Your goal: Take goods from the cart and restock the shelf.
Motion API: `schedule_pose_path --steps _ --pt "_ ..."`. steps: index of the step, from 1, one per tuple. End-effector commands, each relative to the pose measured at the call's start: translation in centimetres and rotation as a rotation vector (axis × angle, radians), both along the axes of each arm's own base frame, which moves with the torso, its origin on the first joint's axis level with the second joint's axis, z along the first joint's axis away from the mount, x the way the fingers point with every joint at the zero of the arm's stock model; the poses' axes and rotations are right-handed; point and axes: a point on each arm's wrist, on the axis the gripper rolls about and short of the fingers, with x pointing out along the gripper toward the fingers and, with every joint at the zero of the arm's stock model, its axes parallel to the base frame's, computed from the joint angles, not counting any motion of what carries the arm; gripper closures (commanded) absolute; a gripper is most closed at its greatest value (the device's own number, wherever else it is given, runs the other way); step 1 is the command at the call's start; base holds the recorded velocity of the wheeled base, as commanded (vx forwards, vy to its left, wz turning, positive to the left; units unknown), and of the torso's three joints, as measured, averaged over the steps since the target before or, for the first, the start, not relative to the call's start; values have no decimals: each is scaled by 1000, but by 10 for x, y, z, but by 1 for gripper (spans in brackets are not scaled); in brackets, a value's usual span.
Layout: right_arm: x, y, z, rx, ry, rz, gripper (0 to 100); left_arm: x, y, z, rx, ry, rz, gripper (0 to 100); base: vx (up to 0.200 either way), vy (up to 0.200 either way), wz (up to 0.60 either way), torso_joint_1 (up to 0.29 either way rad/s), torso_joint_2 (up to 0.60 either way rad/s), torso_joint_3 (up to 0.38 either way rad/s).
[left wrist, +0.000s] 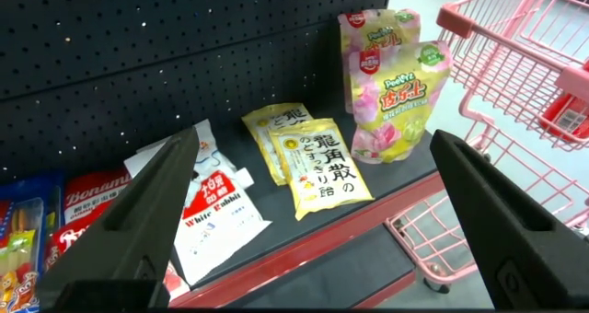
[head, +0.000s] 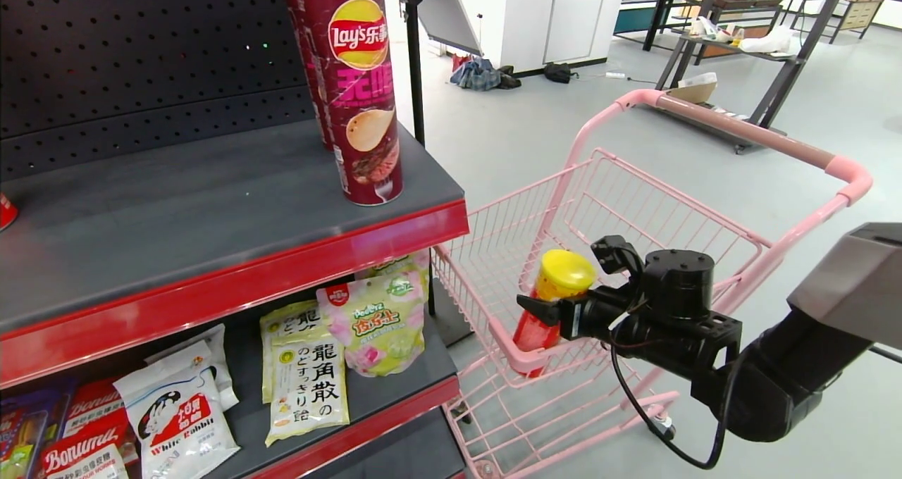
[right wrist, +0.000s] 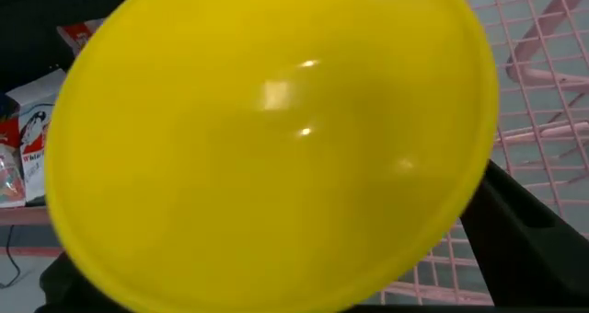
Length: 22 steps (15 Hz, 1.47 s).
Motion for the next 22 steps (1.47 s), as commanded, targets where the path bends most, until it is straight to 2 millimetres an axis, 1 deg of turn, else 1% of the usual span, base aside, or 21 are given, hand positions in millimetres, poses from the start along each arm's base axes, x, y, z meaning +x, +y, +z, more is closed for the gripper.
schedule_pose_path --steps 1,2,7,8,9,10,11,12,13,14,15,16,17,18,19,20,21,22 --pt "3 2 -3 0 2 2 0 0 0 0 0 0 0 0 0 0 0 0 0 0" --pt "4 2 -4 -1 3 0 100 0 0 0 0 0 0 0 0 0 0 0 0 0" --pt "8 4 -2 5 -9 -1 100 0 0 0 1 0 1 0 0 0 0 0 0 0" --pt "14 4 12 20 -63 -17 100 0 0 0 1 0 1 0 0 0 0 0 0 0" --pt "15 2 30 34 -110 -28 100 0 0 0 1 0 1 0 0 0 0 0 0 0" --pt "17 0 42 41 -136 -35 100 0 0 0 1 0 1 0 0 0 0 0 0 0" --pt "20 -7 83 43 -202 -55 100 0 0 0 1 0 1 0 0 0 0 0 0 0" --pt "20 -12 108 45 -249 -66 100 0 0 0 1 0 0 0 0 0 0 0 0 0" --pt "17 -20 145 31 -325 -81 100 0 0 0 1 0 1 0 0 0 0 0 0 0" --pt "7 -28 173 11 -379 -86 100 0 0 0 1 0 0 0 0 0 0 0 0 0" --pt "-11 -34 197 -7 -411 -86 100 0 0 0 0 0 0 0 0 0 0 0 0 0" --pt "-38 -44 215 -28 -411 -93 100 0 0 0 0 0 0 0 0 0 0 0 0 0" --pt "-67 -54 225 -46 -391 -119 100 0 0 0 0 0 1 0 0 0 0 0 0 0" --pt "-99 -66 225 -81 -345 -170 100 0 0 0 0 0 0 0 0 0 0 0 0 0" --pt "-130 -80 221 -134 -295 -244 100 0 0 0 0 0 0 0 0 0 0 0 0 0" --pt "-166 -95 212 -193 -241 -312 100 0 0 0 0 0 0 0 0 0 0 0 0 0" --pt "-205 -110 194 -235 -167 -323 100 0 0 0 0 0 1 0 0 0 0 0 0 0" --pt "-235 -121 181 -253 -130 -344 100 0 0 0 0 0 0 0 0 0 0 0 0 0"
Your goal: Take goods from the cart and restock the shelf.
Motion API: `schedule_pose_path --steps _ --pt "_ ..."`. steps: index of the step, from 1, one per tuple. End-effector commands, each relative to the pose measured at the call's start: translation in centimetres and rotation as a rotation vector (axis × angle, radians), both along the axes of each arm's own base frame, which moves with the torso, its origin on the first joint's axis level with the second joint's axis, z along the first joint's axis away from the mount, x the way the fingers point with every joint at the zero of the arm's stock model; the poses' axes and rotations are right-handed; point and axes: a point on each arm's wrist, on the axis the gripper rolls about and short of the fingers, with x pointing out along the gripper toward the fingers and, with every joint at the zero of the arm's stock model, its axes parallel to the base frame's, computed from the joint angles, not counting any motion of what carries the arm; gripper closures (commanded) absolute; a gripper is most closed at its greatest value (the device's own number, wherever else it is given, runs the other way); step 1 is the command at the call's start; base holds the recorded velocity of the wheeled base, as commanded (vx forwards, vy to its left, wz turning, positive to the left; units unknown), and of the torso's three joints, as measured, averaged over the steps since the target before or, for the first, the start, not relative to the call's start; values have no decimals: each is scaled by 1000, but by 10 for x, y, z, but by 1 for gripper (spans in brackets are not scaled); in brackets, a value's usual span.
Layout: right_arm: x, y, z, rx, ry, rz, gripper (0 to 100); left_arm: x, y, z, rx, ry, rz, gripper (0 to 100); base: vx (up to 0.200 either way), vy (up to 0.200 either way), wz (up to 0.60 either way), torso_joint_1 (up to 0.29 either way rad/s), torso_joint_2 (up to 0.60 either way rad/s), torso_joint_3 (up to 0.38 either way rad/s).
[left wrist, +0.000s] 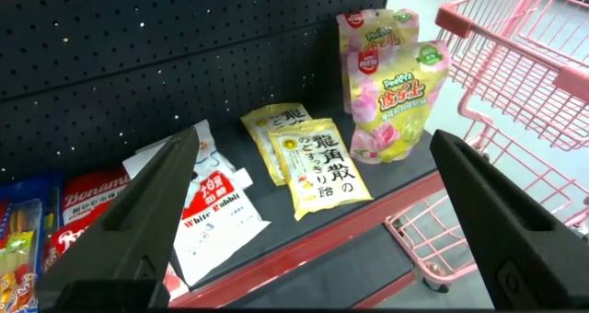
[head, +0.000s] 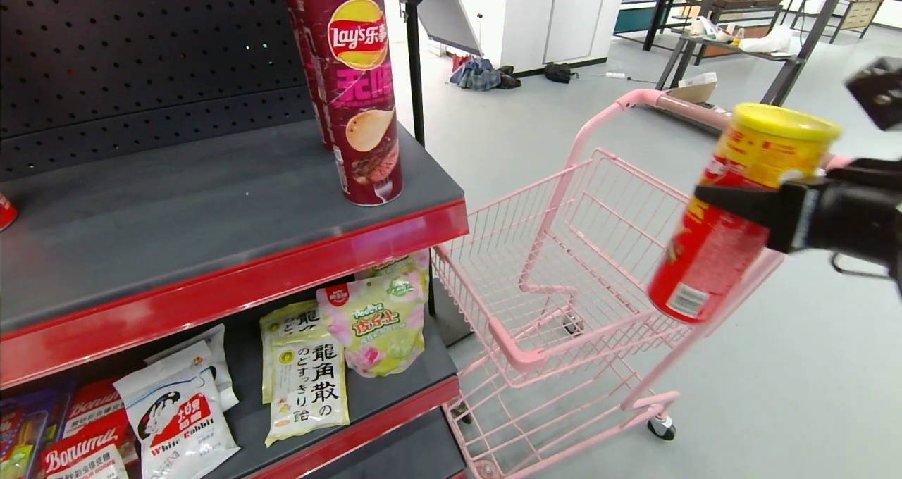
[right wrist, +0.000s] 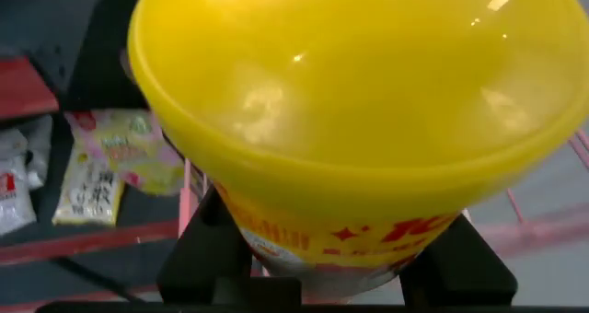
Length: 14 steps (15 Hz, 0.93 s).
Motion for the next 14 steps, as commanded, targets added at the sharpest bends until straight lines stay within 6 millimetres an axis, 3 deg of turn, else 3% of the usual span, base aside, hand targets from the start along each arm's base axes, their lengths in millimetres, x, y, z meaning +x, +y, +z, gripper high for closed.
schedule_pose_path --steps 1,3,7,10,14 --pt "-139 -52 -29 -54 41 -126 100 0 0 0 -1 0 0 0 0 0 0 0 0 0" --pt "-160 -59 -39 -65 62 -162 100 0 0 0 -1 0 0 0 0 0 0 0 0 0" --pt "-167 -62 -57 -119 89 -231 100 0 0 0 -1 0 2 0 0 0 0 0 0 0" --pt "-167 -62 -54 -123 68 -228 100 0 0 0 -1 0 0 0 0 0 0 11 -27 -22" --pt "-167 -62 -49 -137 46 -214 100 0 0 0 -1 0 0 0 0 0 0 123 -408 -275"
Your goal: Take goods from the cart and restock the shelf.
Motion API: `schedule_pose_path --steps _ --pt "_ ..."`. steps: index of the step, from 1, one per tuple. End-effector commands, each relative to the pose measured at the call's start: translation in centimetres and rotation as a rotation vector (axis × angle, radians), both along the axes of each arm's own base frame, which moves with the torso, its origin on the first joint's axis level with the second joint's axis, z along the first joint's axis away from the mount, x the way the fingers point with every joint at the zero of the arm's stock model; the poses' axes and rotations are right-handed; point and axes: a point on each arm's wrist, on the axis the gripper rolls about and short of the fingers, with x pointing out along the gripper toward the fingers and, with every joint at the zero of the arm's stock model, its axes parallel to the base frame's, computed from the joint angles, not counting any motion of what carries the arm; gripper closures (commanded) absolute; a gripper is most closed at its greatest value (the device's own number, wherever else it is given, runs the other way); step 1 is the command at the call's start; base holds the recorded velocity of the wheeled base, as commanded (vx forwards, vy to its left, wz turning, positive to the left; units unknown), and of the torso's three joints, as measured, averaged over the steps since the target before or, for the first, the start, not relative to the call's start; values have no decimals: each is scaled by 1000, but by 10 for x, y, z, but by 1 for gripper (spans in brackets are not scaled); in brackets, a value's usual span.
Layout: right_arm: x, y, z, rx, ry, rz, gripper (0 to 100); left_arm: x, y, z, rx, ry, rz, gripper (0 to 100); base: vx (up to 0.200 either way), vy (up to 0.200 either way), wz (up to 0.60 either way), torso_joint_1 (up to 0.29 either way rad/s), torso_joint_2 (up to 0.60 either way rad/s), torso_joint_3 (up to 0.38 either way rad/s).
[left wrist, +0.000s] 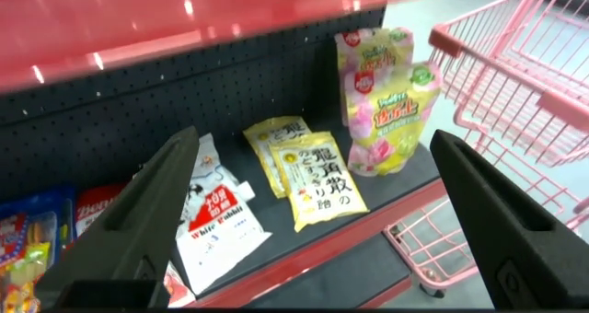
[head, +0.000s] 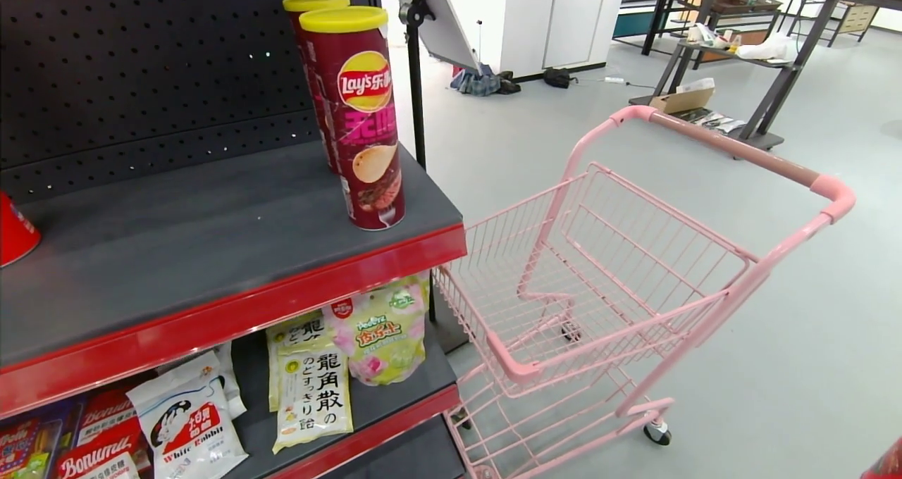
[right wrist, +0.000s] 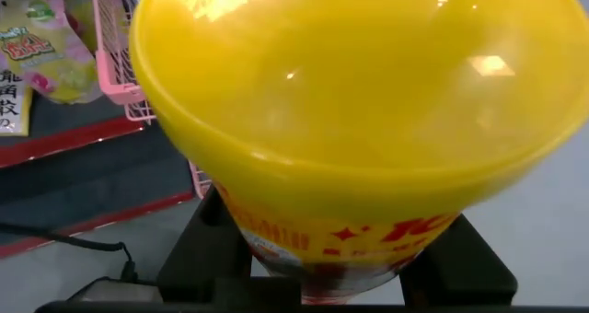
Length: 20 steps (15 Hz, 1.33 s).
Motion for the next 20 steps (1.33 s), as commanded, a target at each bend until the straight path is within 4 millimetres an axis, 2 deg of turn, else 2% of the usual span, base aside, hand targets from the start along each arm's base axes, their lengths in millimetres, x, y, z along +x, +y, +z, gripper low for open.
schedule_pose_path --steps 1,5,10,19,20 --pt "1 0 3 -1 -5 2 100 0 0 0 0 1 0 0 0 0 0 159 -530 -359" --pt "8 2 11 2 2 19 100 0 0 0 0 1 0 0 0 0 0 190 -559 -365" --pt "12 3 11 -14 18 44 100 0 0 0 0 1 0 0 0 0 0 213 -541 -338" --pt "15 3 12 -46 25 48 100 0 0 0 0 1 0 0 0 0 0 148 -351 -211" --pt "15 3 11 -45 25 50 100 0 0 0 0 1 0 0 0 0 600 22 -41 -27"
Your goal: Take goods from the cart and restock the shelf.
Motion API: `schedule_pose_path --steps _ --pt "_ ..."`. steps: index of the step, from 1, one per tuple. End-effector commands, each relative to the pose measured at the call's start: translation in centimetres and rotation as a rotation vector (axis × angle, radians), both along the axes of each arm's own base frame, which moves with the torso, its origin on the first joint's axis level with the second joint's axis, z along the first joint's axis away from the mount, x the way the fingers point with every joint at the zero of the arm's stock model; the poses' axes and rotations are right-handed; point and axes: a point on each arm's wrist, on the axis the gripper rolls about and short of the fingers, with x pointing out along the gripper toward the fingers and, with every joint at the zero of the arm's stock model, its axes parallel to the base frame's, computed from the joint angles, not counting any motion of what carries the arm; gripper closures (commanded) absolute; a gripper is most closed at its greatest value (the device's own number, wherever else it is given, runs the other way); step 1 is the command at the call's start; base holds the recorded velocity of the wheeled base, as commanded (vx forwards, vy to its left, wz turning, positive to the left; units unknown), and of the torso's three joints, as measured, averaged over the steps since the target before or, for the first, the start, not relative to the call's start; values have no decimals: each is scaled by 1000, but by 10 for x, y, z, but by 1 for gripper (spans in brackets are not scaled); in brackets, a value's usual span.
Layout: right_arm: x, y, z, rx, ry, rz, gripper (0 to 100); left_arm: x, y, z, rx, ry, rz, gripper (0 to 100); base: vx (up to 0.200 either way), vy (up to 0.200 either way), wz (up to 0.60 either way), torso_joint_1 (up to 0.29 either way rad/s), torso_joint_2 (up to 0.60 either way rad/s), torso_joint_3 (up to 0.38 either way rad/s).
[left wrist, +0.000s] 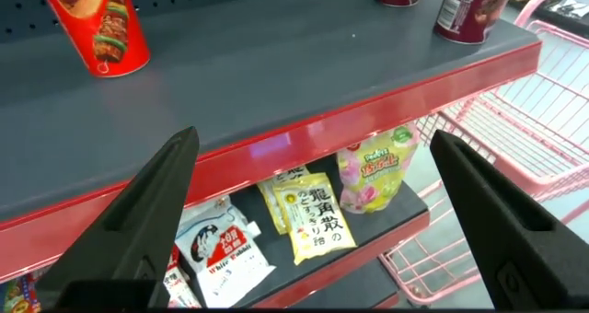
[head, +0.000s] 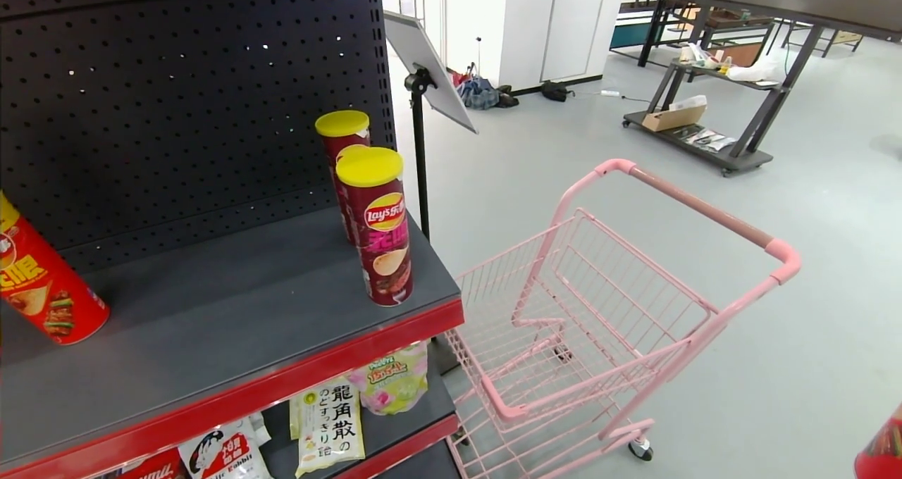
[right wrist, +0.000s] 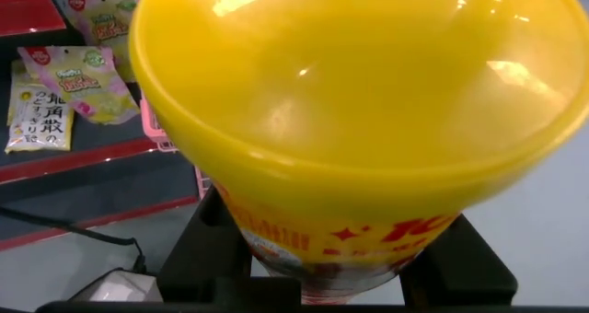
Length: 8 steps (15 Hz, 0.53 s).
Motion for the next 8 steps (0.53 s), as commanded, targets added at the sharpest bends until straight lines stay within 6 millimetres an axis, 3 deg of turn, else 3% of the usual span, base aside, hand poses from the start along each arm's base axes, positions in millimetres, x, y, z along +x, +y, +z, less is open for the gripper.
schedule_pose_path --steps 1,8 --pt "1 0 -1 -1 5 1 100 0 0 0 0 0 0 0 0 0 600 22 -22 -22" --pt "-1 0 -1 -1 -1 0 100 0 0 0 0 0 0 0 0 0 600 7 -3 -2"
